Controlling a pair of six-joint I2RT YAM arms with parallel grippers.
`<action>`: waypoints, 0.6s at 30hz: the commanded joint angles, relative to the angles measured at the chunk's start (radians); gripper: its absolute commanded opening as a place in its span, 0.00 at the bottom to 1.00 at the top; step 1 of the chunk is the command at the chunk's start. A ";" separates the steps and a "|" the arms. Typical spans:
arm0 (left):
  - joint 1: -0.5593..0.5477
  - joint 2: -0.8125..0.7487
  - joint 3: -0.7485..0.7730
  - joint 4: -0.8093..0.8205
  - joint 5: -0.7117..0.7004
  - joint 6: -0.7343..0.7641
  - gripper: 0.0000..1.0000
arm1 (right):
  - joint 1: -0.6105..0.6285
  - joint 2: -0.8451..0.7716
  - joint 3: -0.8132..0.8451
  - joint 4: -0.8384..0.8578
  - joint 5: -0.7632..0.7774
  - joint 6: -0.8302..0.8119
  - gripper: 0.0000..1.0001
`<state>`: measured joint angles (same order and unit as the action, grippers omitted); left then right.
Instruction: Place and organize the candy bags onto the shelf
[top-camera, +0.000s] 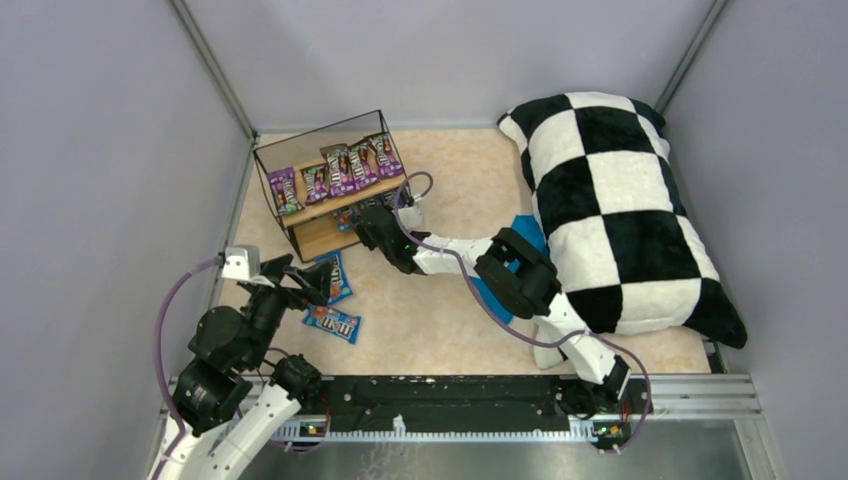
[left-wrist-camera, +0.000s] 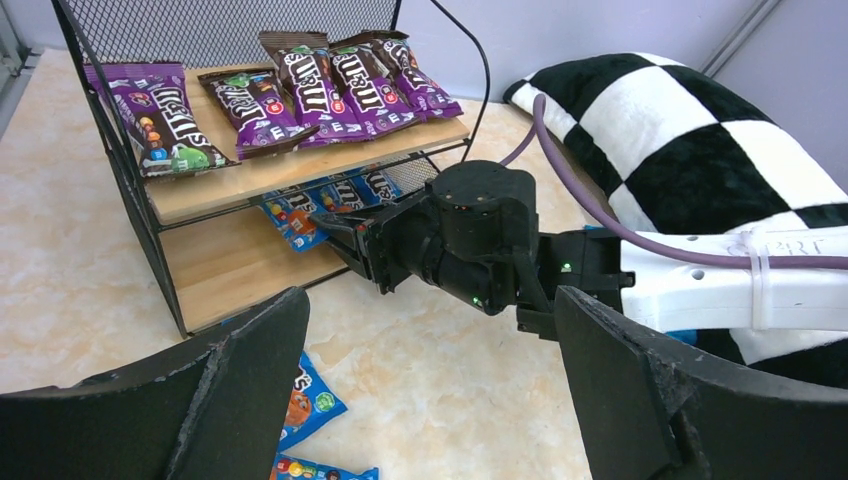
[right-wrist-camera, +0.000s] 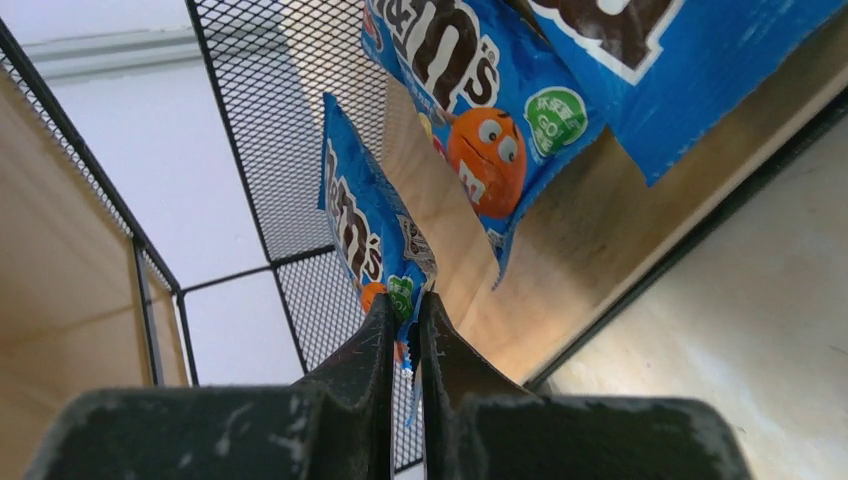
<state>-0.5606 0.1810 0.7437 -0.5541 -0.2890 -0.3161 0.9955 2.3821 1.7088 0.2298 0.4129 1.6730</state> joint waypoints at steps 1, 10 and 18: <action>0.000 -0.015 0.010 0.005 -0.026 -0.008 0.98 | 0.018 0.049 0.121 -0.098 0.085 0.034 0.00; 0.001 -0.018 0.008 0.003 -0.028 -0.009 0.98 | 0.020 0.103 0.226 -0.214 0.155 0.020 0.00; 0.001 -0.017 0.008 0.005 -0.026 -0.009 0.99 | 0.020 0.120 0.256 -0.256 0.162 0.019 0.00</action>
<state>-0.5606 0.1780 0.7437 -0.5549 -0.3054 -0.3199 1.0073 2.4962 1.9079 0.0074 0.5312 1.6955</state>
